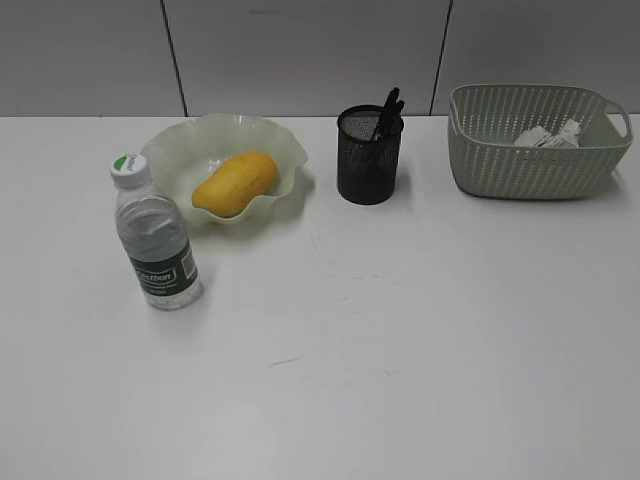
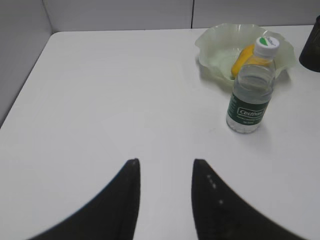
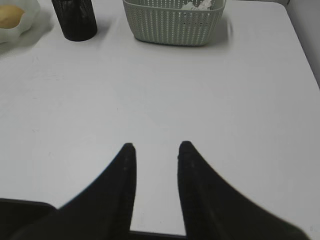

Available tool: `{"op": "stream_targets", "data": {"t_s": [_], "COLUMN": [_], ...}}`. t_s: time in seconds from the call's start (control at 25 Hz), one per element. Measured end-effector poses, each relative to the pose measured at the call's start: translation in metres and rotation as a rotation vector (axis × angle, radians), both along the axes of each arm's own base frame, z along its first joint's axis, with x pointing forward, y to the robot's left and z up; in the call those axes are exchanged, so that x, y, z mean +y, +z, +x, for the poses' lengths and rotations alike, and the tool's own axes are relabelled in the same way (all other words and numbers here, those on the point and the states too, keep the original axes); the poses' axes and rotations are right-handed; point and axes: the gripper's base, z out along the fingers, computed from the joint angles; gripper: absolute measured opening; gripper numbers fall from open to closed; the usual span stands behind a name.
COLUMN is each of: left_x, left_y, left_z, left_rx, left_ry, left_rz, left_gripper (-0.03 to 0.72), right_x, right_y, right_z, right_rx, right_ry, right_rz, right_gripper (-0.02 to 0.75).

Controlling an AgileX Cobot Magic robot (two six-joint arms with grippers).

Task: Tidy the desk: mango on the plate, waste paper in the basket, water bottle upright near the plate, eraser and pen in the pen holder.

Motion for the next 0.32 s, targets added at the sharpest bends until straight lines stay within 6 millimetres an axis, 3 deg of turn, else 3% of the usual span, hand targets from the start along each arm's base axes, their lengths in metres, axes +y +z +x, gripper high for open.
{"op": "stream_targets", "data": {"t_s": [0.32], "left_x": [0.0], "left_y": [0.0], "left_z": [0.0], "left_rx": [0.0], "left_ry": [0.0], "left_rz": [0.0], "left_gripper": [0.258], "right_x": [0.0], "right_y": [0.0], "right_z": [0.0], "right_rx": [0.0], "right_ry": [0.0], "right_rz": [0.0], "right_gripper": [0.245]}}
